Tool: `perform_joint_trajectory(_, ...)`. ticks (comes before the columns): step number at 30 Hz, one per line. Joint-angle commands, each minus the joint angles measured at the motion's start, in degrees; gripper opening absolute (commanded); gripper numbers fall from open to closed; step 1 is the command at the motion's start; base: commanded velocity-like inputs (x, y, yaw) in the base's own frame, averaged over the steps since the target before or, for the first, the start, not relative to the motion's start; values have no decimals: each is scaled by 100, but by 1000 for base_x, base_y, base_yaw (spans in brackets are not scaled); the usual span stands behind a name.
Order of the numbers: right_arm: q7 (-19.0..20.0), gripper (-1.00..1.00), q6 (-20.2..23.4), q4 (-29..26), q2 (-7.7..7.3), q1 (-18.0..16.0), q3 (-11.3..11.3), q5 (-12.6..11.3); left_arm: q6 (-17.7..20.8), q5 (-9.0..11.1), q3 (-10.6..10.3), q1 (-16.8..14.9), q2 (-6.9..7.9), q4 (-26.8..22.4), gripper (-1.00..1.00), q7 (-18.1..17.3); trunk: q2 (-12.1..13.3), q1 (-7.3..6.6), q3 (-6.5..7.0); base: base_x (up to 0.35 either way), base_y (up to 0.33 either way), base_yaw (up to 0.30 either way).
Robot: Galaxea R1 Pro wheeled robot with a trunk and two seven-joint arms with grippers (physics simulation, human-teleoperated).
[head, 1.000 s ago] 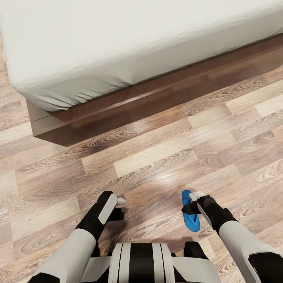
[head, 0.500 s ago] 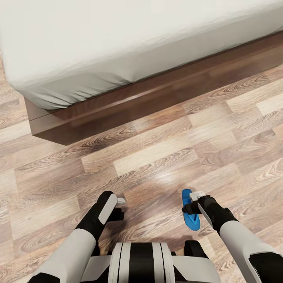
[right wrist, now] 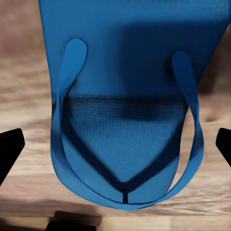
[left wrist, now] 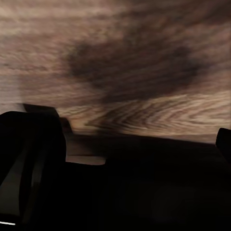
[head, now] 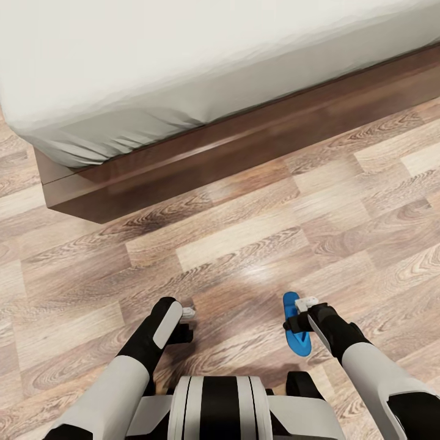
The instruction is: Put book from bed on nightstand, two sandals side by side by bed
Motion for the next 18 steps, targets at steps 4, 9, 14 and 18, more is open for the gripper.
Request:
perform_joint_trajectory(4,38,100,26,-13,-7,0,22,51,11,53,-7,-1,0,-5,100,57,-1,-1,-2,0,0,0)
perform_joint_trajectory(9,39,100,22,-14,-7,0,22,49,11,53,-7,-1,0,-5,100,56,-1,-1,-2,0,0,0)
perform_joint_trajectory(14,34,100,5,-15,-8,2,22,50,11,53,-7,-1,0,-5,100,57,-1,-1,-2,0,0,0)
perform_joint_trajectory(18,30,100,0,-15,-8,2,19,51,11,53,-7,-1,0,-5,100,57,-1,-1,-2,0,0,0)
